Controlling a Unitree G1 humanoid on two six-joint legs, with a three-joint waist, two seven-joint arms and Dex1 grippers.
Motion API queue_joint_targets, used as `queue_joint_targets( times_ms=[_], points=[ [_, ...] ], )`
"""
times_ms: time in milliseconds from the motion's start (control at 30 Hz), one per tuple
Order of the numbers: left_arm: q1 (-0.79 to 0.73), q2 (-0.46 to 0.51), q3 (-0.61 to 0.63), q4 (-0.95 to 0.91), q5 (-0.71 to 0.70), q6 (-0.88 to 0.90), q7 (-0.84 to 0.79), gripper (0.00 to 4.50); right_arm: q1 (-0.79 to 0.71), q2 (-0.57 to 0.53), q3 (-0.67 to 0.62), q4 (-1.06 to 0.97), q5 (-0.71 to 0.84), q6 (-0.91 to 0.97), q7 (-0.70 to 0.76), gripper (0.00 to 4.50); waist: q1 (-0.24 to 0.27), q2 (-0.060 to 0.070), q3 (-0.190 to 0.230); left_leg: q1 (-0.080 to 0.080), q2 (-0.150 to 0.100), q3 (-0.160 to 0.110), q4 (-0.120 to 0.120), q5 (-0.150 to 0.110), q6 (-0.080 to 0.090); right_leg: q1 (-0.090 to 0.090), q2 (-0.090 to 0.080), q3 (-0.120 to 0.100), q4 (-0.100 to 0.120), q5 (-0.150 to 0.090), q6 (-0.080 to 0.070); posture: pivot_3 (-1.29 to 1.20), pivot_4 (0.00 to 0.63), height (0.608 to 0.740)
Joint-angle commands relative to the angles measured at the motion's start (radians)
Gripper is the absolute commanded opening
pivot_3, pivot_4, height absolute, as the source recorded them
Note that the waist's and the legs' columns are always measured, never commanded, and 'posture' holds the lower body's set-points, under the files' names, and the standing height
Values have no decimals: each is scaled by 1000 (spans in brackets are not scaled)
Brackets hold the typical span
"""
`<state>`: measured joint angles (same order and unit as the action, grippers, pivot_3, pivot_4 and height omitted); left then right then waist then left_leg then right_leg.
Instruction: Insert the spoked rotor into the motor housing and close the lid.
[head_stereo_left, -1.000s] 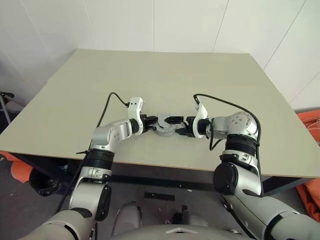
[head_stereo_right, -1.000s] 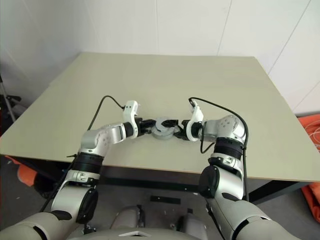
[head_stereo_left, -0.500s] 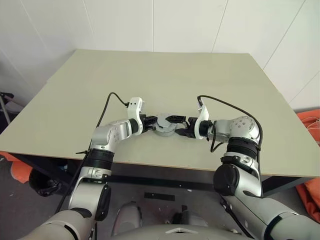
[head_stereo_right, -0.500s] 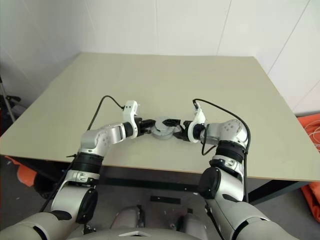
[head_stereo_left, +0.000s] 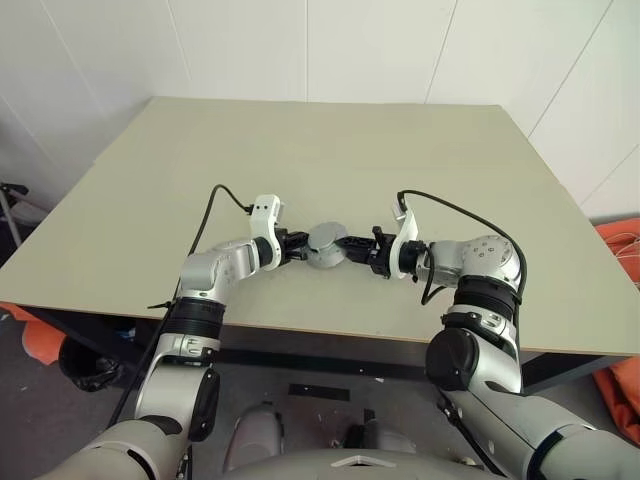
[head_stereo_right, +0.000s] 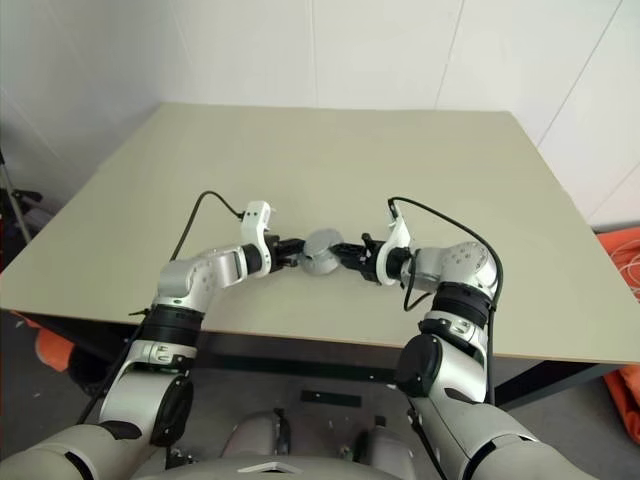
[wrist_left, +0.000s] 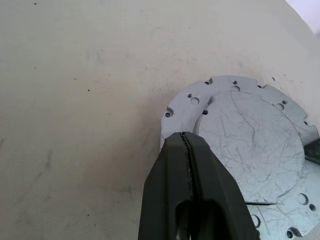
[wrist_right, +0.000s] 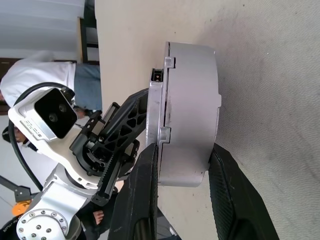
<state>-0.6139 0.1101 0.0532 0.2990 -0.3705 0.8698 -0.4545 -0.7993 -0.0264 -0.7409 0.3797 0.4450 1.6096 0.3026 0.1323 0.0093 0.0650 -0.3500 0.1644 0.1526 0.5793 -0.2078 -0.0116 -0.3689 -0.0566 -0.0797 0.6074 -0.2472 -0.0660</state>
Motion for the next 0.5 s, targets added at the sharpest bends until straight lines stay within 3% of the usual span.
queue_joint_targets(
  times_ms=[33, 500],
  points=[
    [4, -27, -37, 14, -9, 19, -21, 0, -46, 29, -8, -30, 82, 5, 28, 1191, 0, 0, 0, 0, 0, 0, 0, 0, 0, 0, 0, 0, 0, 0, 0, 0, 0, 740],
    [-4, -29, -30, 10, -13, 17, -19, 0, -45, 33, -18, -33, 82, 5, 15, 1191, -1, 0, 0, 0, 0, 0, 0, 0, 0, 0, 0, 0, 0, 0, 0, 0, 0, 740]
  ],
)
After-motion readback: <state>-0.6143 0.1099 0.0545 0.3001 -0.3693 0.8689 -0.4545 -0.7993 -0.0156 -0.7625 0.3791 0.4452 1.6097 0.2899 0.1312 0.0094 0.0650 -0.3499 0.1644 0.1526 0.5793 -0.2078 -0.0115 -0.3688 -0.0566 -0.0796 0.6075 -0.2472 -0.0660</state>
